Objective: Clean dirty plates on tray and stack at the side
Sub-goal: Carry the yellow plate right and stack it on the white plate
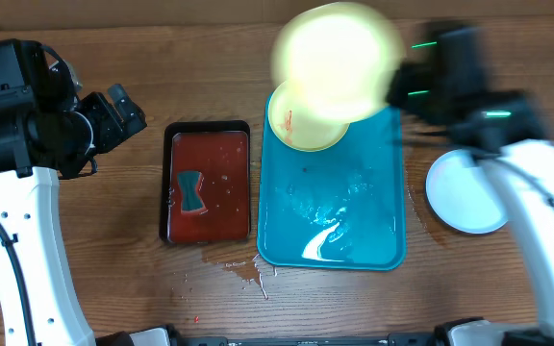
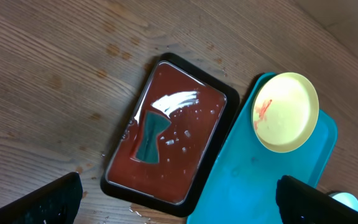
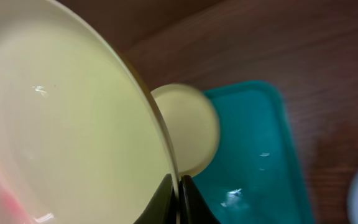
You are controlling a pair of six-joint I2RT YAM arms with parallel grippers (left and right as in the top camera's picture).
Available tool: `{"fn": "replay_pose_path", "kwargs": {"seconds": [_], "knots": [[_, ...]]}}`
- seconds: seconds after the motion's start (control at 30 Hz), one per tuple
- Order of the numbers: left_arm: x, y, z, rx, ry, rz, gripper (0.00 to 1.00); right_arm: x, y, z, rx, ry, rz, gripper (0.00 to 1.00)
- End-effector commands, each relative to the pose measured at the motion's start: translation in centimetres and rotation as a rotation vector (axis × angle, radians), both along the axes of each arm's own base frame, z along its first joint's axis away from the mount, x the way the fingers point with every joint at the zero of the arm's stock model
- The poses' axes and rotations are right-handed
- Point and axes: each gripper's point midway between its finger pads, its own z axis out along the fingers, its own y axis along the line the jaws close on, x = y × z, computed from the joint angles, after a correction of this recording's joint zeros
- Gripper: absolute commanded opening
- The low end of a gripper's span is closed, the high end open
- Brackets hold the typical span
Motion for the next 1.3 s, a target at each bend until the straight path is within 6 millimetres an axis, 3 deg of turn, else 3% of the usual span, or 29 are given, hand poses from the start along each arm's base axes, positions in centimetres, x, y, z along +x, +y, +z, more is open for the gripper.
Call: {"fn": "replay_pose_path", "kwargs": {"seconds": [0.0, 0.1, 0.17, 0.23, 0.43, 0.57, 0.63, 0.67, 0.7, 0.73, 0.8, 0.93, 1.0, 1.13, 1.2, 1.27], "knots": [[0.0, 0.3, 0.4, 0.013, -0.011, 0.005, 1.0, -1.4, -7.3, -2.1, 0.063, 0.138, -0.194, 0.04], [0.0, 0.3, 0.4, 0.013, -0.011, 0.005, 1.0, -4.0, -14.1, -6.1, 0.07, 0.304, -0.381, 0.04], [0.0, 0.3, 0.4, 0.013, -0.011, 0.005, 1.0, -6.0, -17.4, -9.3, 0.092, 0.406, -0.481, 0.04], [0.0, 0.3, 0.4, 0.013, -0.012, 0.005, 1.0, -7.8, -19.2, -12.4, 0.114, 0.483, -0.547, 0.04], [0.0, 0.3, 0.4, 0.013, -0.011, 0.005, 1.0, -12.7, -20.7, -20.9, 0.178, 0.622, -0.654, 0.04], [0.0, 0.3, 0.4, 0.013, -0.011, 0.005, 1.0, -13.8, -20.6, -23.2, 0.183, 0.643, -0.666, 0.04], [0.0, 0.3, 0.4, 0.013, -0.011, 0.005, 1.0, -13.6, -20.6, -23.2, 0.179, 0.632, -0.664, 0.04], [0.0, 0.3, 0.4, 0.013, -0.011, 0.005, 1.0, -13.4, -20.6, -23.2, 0.179, 0.622, -0.661, 0.13], [0.0, 0.3, 0.4, 0.013, -0.011, 0.005, 1.0, -13.2, -20.6, -23.0, 0.179, 0.618, -0.659, 0.36], [0.0, 0.3, 0.4, 0.013, -0.011, 0.005, 1.0, -13.2, -20.6, -22.8, 0.179, 0.617, -0.658, 0.5], [0.0, 0.3, 0.4, 0.013, -0.011, 0.005, 1.0, -13.0, -20.5, -22.1, 0.175, 0.615, -0.651, 0.6], [0.0, 0.3, 0.4, 0.013, -0.011, 0.005, 1.0, -12.0, -19.3, -19.2, 0.149, 0.561, -0.58, 0.61], [0.0, 0.3, 0.4, 0.013, -0.011, 0.005, 1.0, -10.8, -17.7, -17.1, 0.136, 0.497, -0.483, 0.61], [0.0, 0.3, 0.4, 0.013, -0.011, 0.005, 1.0, -7.8, -11.5, -12.2, 0.106, 0.301, -0.119, 0.6], [0.0, 0.3, 0.4, 0.013, -0.011, 0.005, 1.0, -6.6, -7.6, -10.4, 0.073, 0.202, 0.063, 0.61], [0.0, 0.3, 0.4, 0.013, -0.011, 0.005, 1.0, -5.7, -4.9, -9.8, 0.05, 0.149, 0.155, 0.62]]}}
